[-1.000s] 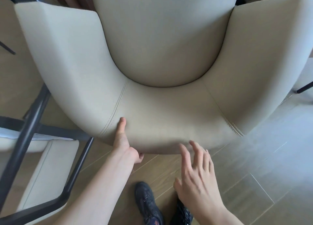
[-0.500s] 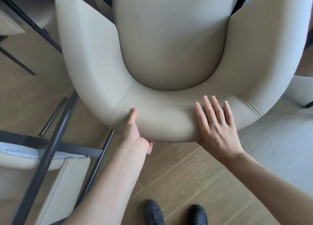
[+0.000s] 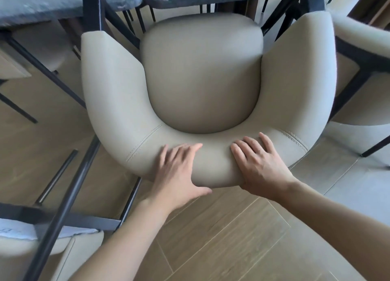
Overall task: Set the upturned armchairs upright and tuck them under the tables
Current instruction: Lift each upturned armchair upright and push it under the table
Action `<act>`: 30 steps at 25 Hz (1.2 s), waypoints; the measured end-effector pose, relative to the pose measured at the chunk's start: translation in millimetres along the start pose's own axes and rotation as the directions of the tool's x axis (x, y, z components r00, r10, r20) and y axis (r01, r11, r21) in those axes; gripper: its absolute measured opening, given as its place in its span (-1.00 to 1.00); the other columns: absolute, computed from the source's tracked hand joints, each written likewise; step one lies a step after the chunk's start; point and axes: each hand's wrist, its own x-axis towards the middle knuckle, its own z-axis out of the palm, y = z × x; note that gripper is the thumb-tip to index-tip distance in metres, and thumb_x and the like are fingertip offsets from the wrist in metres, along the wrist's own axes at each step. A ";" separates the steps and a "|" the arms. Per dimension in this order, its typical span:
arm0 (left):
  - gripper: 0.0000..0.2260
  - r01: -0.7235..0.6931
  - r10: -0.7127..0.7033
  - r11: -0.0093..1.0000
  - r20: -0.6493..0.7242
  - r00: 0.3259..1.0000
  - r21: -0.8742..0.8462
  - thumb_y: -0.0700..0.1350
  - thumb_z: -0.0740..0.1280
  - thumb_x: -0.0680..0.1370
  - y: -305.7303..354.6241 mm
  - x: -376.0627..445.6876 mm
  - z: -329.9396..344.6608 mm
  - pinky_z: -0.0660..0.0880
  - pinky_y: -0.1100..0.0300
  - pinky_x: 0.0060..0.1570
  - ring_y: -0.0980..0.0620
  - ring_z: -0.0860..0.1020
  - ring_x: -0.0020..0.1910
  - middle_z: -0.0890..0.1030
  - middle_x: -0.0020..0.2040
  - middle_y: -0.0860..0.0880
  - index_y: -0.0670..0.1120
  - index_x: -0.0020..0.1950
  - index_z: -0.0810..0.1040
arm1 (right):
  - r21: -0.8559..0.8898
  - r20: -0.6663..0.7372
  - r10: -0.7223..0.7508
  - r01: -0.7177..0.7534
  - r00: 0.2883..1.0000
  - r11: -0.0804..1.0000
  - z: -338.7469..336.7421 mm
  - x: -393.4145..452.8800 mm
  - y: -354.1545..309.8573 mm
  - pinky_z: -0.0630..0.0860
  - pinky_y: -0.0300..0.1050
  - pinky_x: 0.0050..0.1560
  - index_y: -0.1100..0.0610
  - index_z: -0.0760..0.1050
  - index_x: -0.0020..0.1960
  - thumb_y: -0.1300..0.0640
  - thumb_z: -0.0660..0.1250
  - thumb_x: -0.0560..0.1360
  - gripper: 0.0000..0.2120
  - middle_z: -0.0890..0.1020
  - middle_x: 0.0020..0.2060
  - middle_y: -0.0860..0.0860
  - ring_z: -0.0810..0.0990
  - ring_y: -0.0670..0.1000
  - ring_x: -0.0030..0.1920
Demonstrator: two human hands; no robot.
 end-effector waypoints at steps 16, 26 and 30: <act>-0.01 -0.291 0.135 0.831 0.334 0.933 0.475 0.04 0.46 0.46 -12.9 1.7 0.7 0.18 -0.12 0.48 -0.13 0.33 0.49 0.27 0.58 -0.05 0.04 0.63 -0.20 | -0.030 0.116 -0.035 0.038 0.993 0.999 -15.5 -8.3 -5.6 0.49 0.30 0.17 0.17 0.51 0.08 0.05 0.55 0.03 -0.36 0.60 -0.13 0.04 0.59 0.16 -0.15; 0.08 -0.408 0.265 0.834 0.378 0.887 0.373 0.17 0.66 -0.07 0.3 -53.0 -31.7 0.65 -0.06 -0.09 -0.09 0.70 -0.08 0.71 0.05 -0.06 -0.03 0.38 0.33 | -0.004 0.116 -0.079 0.080 0.990 0.997 -44.9 -57.3 -33.9 0.58 0.29 -0.01 0.15 0.54 -0.05 0.03 0.53 -0.11 -0.36 0.57 -0.26 0.01 0.57 0.14 -0.29; 0.01 -0.432 0.261 0.818 0.423 0.868 0.381 0.19 0.64 -0.09 1.7 -57.9 -48.9 0.67 -0.01 -0.17 -0.07 0.71 -0.14 0.72 0.00 -0.03 -0.03 0.34 0.53 | 0.003 0.185 -0.072 0.073 0.980 0.997 -61.2 -61.9 -39.8 0.59 0.26 -0.05 0.13 0.54 -0.08 -0.01 0.52 -0.14 -0.36 0.57 -0.28 0.00 0.58 0.13 -0.31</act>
